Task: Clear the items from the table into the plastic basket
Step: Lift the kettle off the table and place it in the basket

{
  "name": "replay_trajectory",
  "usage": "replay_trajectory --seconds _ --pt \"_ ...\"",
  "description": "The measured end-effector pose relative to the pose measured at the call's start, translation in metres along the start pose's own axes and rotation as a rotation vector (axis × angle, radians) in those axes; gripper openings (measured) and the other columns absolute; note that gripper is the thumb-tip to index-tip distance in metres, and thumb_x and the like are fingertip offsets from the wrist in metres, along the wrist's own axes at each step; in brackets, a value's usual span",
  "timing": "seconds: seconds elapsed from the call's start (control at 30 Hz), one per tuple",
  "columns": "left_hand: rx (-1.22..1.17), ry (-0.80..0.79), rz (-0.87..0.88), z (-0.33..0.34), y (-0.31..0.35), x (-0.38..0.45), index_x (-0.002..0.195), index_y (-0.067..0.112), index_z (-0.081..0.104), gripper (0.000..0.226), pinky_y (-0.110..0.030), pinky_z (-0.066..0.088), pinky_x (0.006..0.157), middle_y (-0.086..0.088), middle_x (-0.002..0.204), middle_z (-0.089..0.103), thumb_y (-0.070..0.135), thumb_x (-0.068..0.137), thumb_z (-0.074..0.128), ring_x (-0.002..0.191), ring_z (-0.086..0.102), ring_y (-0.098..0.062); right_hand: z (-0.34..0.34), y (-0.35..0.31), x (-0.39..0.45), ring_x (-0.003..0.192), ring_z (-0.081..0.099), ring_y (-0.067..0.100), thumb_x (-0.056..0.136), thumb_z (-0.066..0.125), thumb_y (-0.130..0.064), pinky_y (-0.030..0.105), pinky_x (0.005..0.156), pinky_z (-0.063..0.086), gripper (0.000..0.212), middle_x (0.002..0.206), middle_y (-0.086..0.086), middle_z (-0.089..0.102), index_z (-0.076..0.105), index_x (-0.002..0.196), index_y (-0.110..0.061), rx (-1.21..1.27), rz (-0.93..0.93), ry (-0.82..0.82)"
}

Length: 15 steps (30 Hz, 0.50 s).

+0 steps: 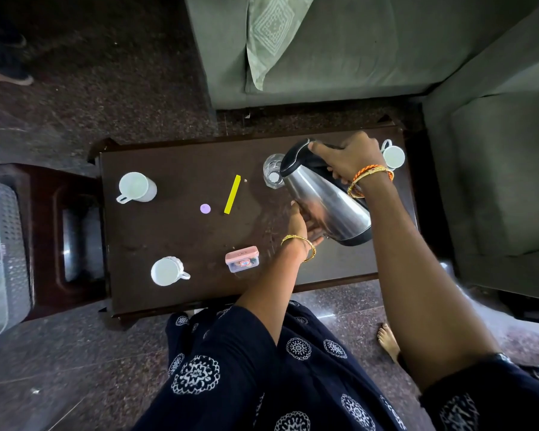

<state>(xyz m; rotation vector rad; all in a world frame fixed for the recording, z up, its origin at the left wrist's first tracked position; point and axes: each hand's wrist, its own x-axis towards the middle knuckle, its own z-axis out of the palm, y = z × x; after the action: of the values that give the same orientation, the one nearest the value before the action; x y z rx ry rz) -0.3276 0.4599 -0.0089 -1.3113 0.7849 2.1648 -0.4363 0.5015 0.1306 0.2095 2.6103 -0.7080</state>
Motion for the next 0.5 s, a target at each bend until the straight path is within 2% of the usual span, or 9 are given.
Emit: replay_trajectory --seconds 0.07,0.13,0.23,0.3,0.43,0.5 --pt "-0.002 -0.007 0.004 0.001 0.0 -0.003 0.117 0.012 0.058 0.063 -0.045 0.041 0.1 -0.006 0.094 0.065 0.061 0.092 0.028 0.109 0.06 -0.03 -0.002 -0.003 -0.001 0.042 0.058 0.019 0.065 0.062 -0.067 0.041 0.063 0.061 0.057 0.045 0.001 0.061 0.061 0.048 -0.013 -0.001 -0.001 0.013" --pt "-0.002 -0.008 0.003 0.003 0.0 -0.006 0.112 0.013 0.059 0.062 -0.044 0.043 0.094 -0.005 0.092 0.065 0.062 0.091 0.028 0.1 0.061 -0.028 -0.005 -0.006 -0.003 0.044 0.058 0.018 0.065 0.061 -0.067 0.042 0.065 0.06 0.055 0.047 0.001 0.062 0.066 0.054 -0.013 -0.008 -0.008 0.011" --pt "0.003 -0.006 -0.01 0.004 0.001 -0.011 0.092 0.016 0.061 0.057 -0.04 0.045 0.082 -0.004 0.084 0.066 0.063 0.09 0.028 0.087 0.062 -0.024 -0.008 -0.012 -0.005 0.056 0.062 0.021 0.066 0.06 -0.067 0.043 0.072 0.06 0.055 0.055 0.002 0.065 0.073 0.075 -0.014 -0.029 -0.012 -0.003" --pt "0.002 -0.01 -0.018 0.006 0.001 -0.012 0.086 0.018 0.062 0.057 -0.038 0.047 0.076 -0.004 0.083 0.066 0.064 0.09 0.028 0.083 0.062 -0.022 -0.009 -0.014 -0.007 0.065 0.066 0.024 0.066 0.062 -0.067 0.043 0.074 0.059 0.057 0.057 0.002 0.066 0.07 0.072 -0.01 -0.043 -0.006 0.012" --pt "0.011 -0.015 -0.013 0.007 -0.002 -0.013 0.084 0.019 0.062 0.057 -0.041 0.044 0.084 -0.004 0.082 0.067 0.065 0.088 0.029 0.084 0.062 -0.022 -0.011 -0.017 -0.007 0.074 0.068 0.028 0.066 0.063 -0.067 0.043 0.076 0.058 0.062 0.071 0.008 0.07 0.067 0.074 -0.006 -0.073 0.006 0.023" --pt "0.026 -0.018 -0.004 0.007 -0.004 -0.013 0.084 0.02 0.062 0.055 -0.042 0.044 0.086 -0.004 0.082 0.066 0.064 0.088 0.03 0.082 0.061 -0.022 -0.012 -0.017 -0.008 0.072 0.068 0.027 0.065 0.063 -0.067 0.043 0.076 0.058 0.061 0.069 0.007 0.07 0.067 0.073 -0.007 -0.079 0.012 0.023"
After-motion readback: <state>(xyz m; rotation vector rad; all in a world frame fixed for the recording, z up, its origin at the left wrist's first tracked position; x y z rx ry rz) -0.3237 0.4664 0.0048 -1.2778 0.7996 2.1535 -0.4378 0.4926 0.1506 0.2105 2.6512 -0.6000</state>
